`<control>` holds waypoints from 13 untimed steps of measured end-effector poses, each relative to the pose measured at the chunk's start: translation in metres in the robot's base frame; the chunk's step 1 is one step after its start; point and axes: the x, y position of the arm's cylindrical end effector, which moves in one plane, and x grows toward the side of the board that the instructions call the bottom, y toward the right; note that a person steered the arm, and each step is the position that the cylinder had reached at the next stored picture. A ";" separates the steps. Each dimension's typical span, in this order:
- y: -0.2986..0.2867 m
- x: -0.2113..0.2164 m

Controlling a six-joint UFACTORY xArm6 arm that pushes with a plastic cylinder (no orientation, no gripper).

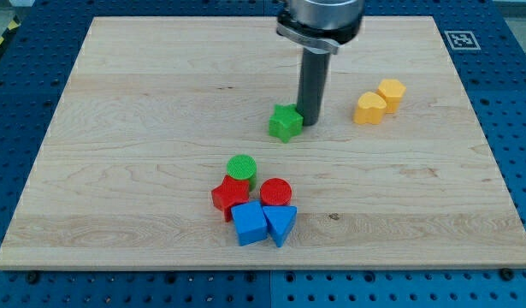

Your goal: Push the green star into the top of the red circle

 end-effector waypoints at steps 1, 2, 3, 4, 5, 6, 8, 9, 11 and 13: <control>-0.034 -0.012; -0.071 -0.025; -0.083 -0.020; -0.082 -0.008; -0.079 0.000; -0.081 -0.020; -0.040 -0.031; -0.041 -0.020; -0.051 0.019; -0.085 0.025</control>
